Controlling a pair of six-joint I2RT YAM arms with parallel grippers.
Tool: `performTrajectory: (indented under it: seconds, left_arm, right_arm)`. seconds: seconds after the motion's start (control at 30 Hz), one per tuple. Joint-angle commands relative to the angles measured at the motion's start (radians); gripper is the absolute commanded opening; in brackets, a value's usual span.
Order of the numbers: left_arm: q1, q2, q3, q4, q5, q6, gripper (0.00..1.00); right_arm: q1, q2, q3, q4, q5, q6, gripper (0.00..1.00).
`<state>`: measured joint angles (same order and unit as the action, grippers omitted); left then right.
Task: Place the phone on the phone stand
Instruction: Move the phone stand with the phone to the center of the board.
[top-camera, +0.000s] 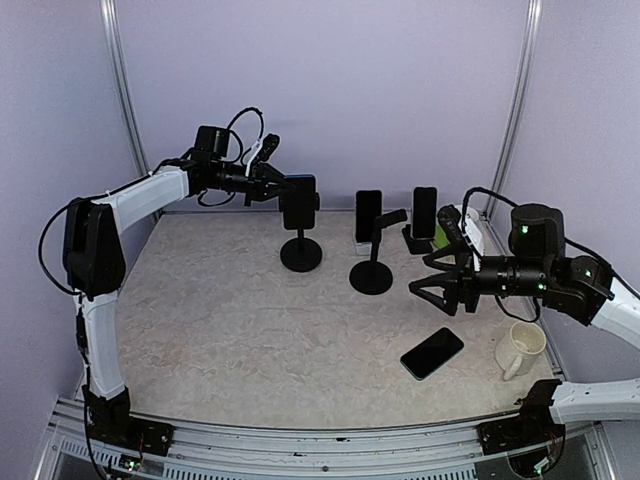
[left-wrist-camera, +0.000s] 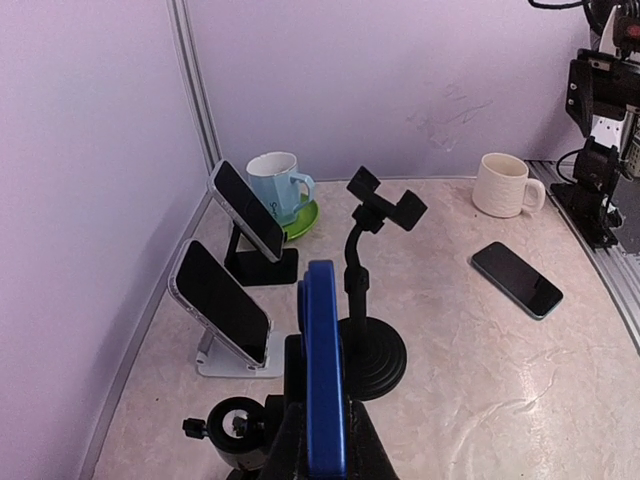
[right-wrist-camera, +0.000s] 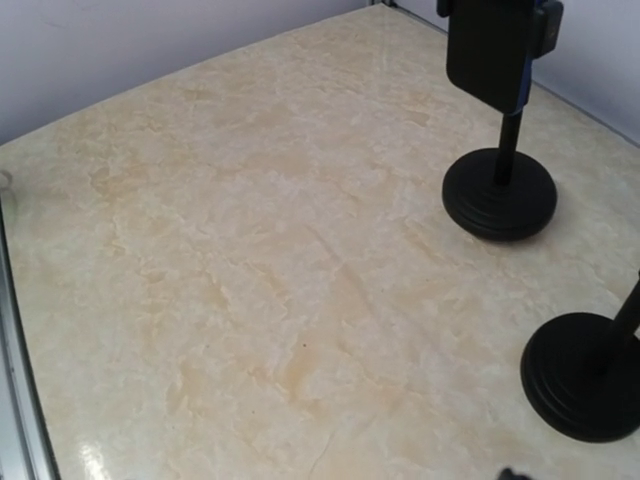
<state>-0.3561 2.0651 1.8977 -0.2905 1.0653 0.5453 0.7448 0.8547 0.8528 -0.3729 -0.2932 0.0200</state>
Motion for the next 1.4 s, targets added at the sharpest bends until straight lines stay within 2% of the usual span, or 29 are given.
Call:
performTrajectory:
  seconds: [0.0, 0.67, 0.83, 1.03, 1.13, 1.27, 1.37]
  left_arm:
    - [0.019, 0.000, 0.082, 0.055, 0.039, 0.085, 0.00]
    - [0.055, 0.078, 0.099, 0.277, 0.113, -0.057, 0.00]
    - [0.055, 0.098, 0.101, 0.311, 0.113, -0.083, 0.13]
    - [0.057, 0.114, 0.101, 0.357, 0.110, -0.112, 0.21]
    - [0.058, 0.119, 0.100, 0.386, 0.107, -0.140, 0.33]
    - [0.064, 0.122, 0.096, 0.412, 0.093, -0.165, 0.44]
    - [0.070, 0.120, 0.082, 0.443, 0.066, -0.192, 0.61]
  right_arm:
    - [-0.005, 0.010, 0.027, -0.007, 0.008, 0.000, 0.75]
    - [-0.006, 0.048, 0.036, -0.007, 0.002, 0.003, 0.75]
    - [-0.005, 0.047, 0.036, -0.013, 0.005, -0.004, 0.75]
    - [-0.005, 0.053, 0.039, -0.019, 0.007, -0.014, 0.75]
    - [-0.006, 0.053, 0.038, -0.019, 0.008, -0.016, 0.75]
    - [-0.005, 0.052, 0.037, -0.018, 0.006, -0.017, 0.75]
    - [-0.005, 0.052, 0.041, -0.019, 0.007, -0.017, 0.75]
